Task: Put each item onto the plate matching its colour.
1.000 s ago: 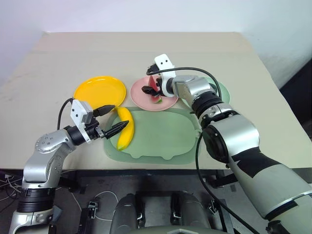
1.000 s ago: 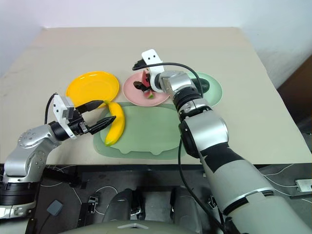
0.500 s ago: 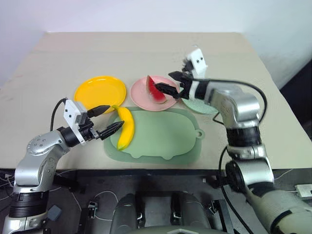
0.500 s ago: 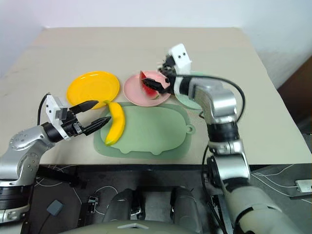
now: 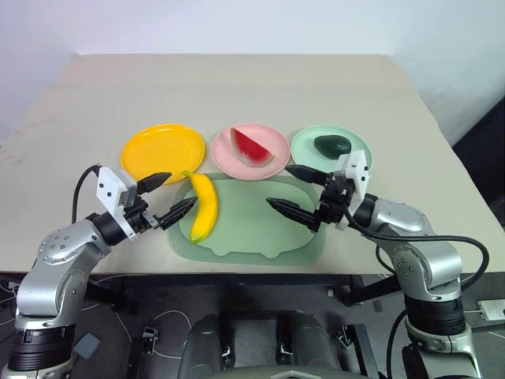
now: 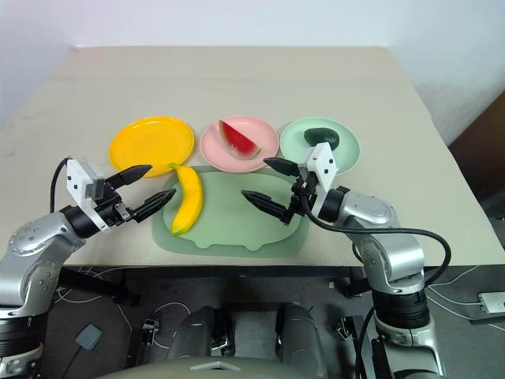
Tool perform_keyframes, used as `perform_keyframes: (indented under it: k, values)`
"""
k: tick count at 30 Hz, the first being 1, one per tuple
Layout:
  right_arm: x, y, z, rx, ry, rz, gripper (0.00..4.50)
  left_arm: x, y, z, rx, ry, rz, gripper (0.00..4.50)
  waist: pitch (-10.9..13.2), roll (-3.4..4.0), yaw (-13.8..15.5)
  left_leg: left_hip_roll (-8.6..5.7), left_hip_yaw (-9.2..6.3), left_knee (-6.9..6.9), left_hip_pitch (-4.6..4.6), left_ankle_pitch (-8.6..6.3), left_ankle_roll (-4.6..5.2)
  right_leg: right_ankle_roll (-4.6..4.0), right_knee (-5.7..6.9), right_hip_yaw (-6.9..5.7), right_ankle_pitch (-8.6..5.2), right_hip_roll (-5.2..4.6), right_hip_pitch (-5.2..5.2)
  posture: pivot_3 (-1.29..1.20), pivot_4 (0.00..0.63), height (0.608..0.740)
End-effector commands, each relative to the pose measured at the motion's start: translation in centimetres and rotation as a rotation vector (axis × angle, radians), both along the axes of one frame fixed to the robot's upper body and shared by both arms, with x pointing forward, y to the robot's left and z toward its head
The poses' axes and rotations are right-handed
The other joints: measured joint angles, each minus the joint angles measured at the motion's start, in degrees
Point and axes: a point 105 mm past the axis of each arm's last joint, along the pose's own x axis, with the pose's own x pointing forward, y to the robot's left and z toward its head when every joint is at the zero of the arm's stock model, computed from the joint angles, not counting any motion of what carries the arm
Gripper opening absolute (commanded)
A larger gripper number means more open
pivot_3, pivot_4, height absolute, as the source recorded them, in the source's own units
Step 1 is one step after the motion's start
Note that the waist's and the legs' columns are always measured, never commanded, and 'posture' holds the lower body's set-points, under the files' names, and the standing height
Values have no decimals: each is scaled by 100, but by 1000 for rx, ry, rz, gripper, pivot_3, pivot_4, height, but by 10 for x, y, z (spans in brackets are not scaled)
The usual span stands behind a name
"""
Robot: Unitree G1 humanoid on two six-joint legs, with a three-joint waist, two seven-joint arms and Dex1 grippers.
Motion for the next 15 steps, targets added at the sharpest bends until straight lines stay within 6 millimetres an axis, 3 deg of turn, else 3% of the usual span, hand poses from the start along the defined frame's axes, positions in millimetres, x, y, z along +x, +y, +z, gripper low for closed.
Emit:
perform_keyframes:
  k: [1,9,15]
  values:
    - [4,2,7,-11,-48,-1,4488,-3,-3,12,-11,-33,33,4500,0,0,1,1,-3,-1,8,-1,1,0,-4,-2,0,0,10,0,150,695]
    - [12,-3,11,-36,-78,-7,4488,10,-22,13,-64,14,241,4500,-1,-2,132,-2,-8,3,11,-4,7,0,-8,-5,1,-4,22,0,150,695]
    - [17,-10,24,-42,-116,-9,4488,15,-36,9,-141,107,368,4500,-2,-4,139,-5,-12,5,11,-4,7,0,-7,-7,1,-4,25,0,150,695]
